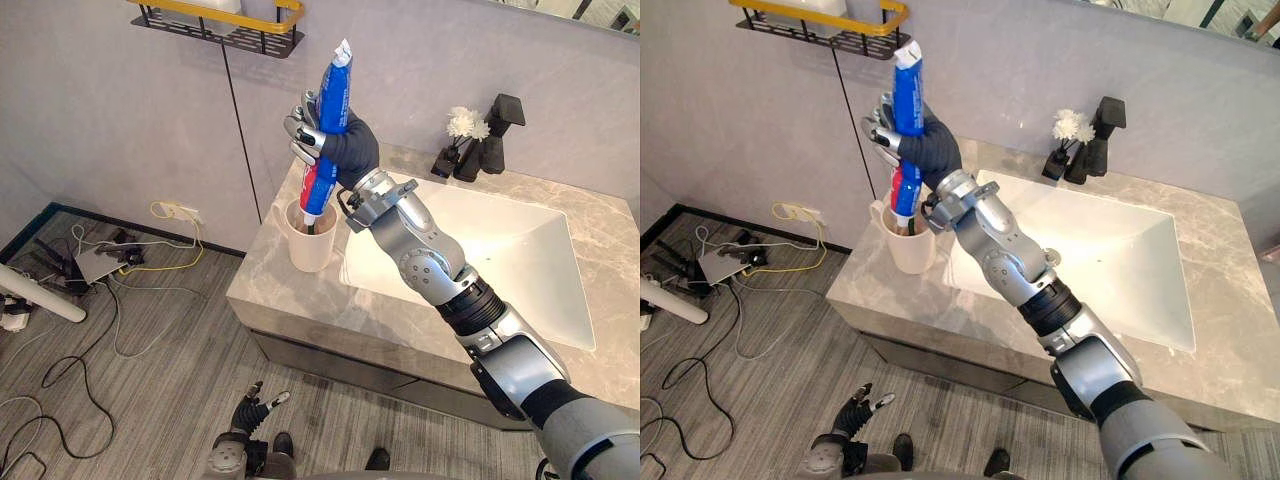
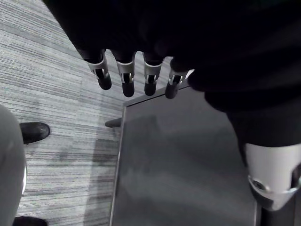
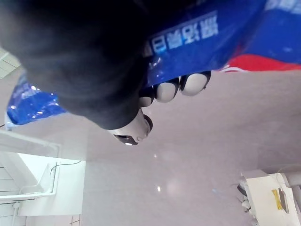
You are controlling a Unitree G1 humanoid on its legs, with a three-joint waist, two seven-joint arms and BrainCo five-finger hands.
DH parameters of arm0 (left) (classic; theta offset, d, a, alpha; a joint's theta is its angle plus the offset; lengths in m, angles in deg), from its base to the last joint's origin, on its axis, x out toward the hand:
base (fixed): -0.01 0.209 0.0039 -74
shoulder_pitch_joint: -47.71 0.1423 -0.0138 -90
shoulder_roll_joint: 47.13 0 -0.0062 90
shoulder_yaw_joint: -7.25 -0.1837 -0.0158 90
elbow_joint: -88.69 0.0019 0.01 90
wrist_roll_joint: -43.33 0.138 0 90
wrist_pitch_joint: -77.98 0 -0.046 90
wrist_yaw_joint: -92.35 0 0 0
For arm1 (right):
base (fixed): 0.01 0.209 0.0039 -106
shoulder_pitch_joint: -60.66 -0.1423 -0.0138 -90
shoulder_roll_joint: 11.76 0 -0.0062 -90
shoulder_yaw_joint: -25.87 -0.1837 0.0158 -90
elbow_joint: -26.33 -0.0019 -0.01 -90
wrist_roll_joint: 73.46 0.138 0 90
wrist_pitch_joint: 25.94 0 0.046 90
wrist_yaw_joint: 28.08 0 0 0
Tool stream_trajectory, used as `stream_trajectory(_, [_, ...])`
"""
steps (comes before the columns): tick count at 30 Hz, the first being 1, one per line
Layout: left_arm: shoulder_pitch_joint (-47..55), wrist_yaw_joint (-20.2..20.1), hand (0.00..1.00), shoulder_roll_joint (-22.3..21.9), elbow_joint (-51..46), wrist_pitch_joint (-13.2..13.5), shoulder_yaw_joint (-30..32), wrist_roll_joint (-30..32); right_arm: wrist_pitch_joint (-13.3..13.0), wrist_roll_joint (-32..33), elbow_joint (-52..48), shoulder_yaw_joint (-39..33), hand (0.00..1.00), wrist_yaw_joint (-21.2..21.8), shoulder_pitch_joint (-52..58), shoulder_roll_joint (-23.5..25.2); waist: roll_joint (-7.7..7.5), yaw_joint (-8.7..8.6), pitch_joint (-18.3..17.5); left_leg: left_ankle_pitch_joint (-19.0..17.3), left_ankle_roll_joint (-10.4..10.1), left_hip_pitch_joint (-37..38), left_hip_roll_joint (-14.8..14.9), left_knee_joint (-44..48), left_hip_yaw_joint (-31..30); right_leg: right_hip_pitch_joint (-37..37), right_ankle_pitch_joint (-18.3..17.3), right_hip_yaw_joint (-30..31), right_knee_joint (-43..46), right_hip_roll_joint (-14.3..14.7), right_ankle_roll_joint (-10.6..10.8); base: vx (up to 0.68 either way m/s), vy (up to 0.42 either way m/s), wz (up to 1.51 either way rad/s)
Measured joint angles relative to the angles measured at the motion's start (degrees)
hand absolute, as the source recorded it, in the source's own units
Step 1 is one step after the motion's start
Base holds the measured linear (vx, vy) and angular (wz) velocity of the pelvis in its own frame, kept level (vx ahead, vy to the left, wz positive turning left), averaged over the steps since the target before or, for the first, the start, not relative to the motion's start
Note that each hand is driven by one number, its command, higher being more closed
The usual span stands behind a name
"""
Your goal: Organize washtable
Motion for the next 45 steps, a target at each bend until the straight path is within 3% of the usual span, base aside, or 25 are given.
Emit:
stream_trajectory(18, [-0.03, 0.00, 0.00, 0.30, -0.49, 0.09, -0.02, -1.17, 0.05, -6.87, 1.80, -0.01, 1.00, -1.07, -0.02, 0.04, -0.23, 0.07, 1.02, -0.02, 0.00, -0.01, 0.00, 0.01, 0.00, -0.02, 0.00, 0.00, 0.00, 0.00, 0.00, 0.00, 0.000, 0.00])
stream_trajectory(40, [-0.67, 0.02, 0.00, 0.41, -0.63, 0.15, -0.04, -1.25, 0.65, -8.88, 1.81, 0.09, 1.00, -1.09, -0.01, 2.35, -0.08, 0.20, 2.74, -0.07, -0.01, -0.63, 0.04, 0.48, -0.13, -0.28, 0.00, -0.11, 0.01, -0.02, 0.00, 0.00, 0.000, 0.00])
stream_trajectory(41, [-0.67, 0.02, 0.00, 0.41, -0.62, 0.14, -0.04, -1.25, 0.65, -8.88, 1.81, 0.19, 0.00, -1.10, -0.01, 2.36, -0.08, 0.19, 2.74, -0.07, -0.01, -0.63, 0.04, 0.49, -0.12, -0.28, 0.00, -0.11, 0.01, -0.02, 0.00, 0.00, 0.000, 0.00])
stream_trajectory(45, [-0.67, 0.04, 0.00, 0.41, -0.61, 0.11, -0.05, -1.27, 0.71, -9.11, 1.81, 0.43, 0.00, -1.10, 0.00, 2.44, -0.05, 0.18, 2.76, -0.07, -0.02, -0.63, 0.07, 0.54, -0.10, -0.28, 0.00, -0.08, 0.01, 0.00, 0.00, 0.00, 0.000, 0.00])
